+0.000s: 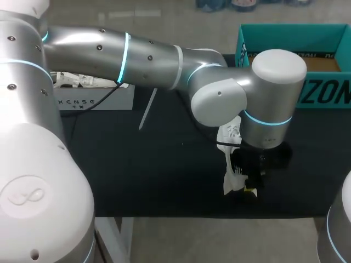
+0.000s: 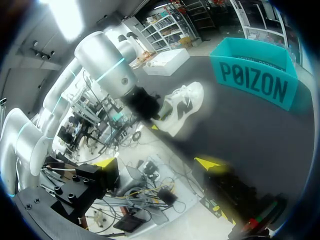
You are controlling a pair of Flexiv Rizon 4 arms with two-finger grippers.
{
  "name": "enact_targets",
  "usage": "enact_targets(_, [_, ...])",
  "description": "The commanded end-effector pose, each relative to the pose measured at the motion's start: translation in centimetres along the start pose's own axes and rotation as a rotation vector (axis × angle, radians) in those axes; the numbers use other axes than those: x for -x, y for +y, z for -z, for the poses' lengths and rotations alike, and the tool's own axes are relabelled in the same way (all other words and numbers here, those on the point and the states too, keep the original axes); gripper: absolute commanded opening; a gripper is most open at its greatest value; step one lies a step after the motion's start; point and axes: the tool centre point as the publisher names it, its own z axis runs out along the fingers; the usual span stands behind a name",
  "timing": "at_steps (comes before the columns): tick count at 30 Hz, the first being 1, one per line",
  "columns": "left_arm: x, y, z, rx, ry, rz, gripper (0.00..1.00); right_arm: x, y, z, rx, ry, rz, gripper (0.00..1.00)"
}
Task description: Take the shoe out of the shoebox, open the shoe tongue, remove and reinsert the insole, then place the shoe into the shoebox
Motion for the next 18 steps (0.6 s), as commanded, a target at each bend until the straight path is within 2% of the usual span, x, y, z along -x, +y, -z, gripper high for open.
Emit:
enact_targets(1, [0.2,0.3,0.1,-0.006,-0.001,-0.001,0.0,-0.8,-0.5,-0.1,0.009,-0.271,0.0,1.0])
enact_targets(9, [-0.5,1.5,1.7,-0.019,-0.019,0.01,0.0,-0.8,-0.5,-0.1,0.009,-0.271,0.0,1.0])
enact_targets(18, [-1.8,6.4,6.0,-0.038,-0.013,-0.077,0.0,-0.8,-0.5,-0.1,0.009,-0.271,0.0,1.0])
